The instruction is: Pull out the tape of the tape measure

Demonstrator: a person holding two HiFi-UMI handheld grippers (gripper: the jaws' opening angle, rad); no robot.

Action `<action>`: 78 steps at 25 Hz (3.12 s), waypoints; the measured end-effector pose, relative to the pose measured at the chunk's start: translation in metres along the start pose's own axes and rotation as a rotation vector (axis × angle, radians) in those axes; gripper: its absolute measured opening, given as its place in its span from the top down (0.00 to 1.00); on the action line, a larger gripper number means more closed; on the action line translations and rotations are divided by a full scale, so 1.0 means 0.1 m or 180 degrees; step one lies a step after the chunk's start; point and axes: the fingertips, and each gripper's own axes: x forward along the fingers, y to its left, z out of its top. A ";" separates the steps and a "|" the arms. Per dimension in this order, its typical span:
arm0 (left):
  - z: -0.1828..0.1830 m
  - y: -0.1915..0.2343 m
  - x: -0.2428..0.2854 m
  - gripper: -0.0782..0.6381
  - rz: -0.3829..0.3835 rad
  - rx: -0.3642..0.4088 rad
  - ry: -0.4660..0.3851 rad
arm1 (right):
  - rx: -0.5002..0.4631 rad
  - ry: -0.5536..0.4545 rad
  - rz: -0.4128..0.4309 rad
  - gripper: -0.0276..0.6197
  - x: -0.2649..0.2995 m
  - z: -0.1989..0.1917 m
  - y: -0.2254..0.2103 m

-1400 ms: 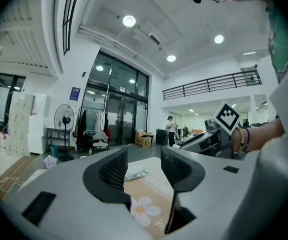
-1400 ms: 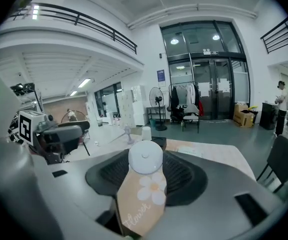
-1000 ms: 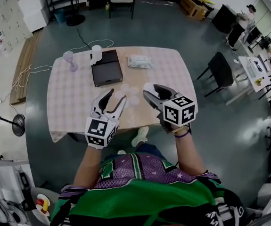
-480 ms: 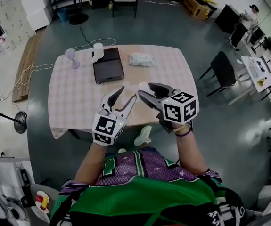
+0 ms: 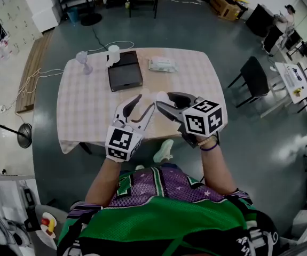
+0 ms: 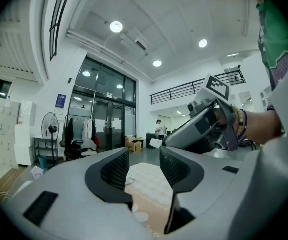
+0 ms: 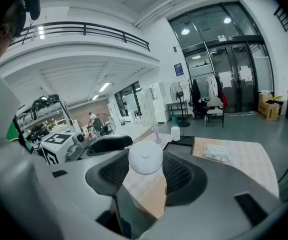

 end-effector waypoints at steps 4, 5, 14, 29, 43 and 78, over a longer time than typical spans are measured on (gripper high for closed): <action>-0.01 0.05 -0.07 0.59 0.0034 -0.0018 -0.0012 | -0.0055 0.0051 -0.0002 0.62 0.05 -0.01 0.06; -0.01 0.06 -0.07 0.59 0.0040 -0.0036 -0.0018 | -0.0066 0.0060 -0.0004 0.62 0.06 -0.01 0.07; -0.02 0.02 -0.16 0.64 -0.0037 0.0048 -0.0038 | -0.0155 0.0162 0.0013 0.62 0.09 -0.09 0.19; 0.04 -0.28 -0.26 0.81 -0.0383 0.0402 -0.0082 | -0.0360 0.0245 0.0028 0.62 -0.02 -0.15 0.29; -0.03 -0.32 -0.27 0.86 -0.0353 0.0301 -0.0017 | -0.0346 0.0037 -0.0114 0.62 -0.03 -0.19 0.26; 0.21 0.40 -0.68 0.86 0.0468 0.0072 -0.0102 | 0.0019 -0.0434 -0.0893 0.62 -0.26 0.09 -0.57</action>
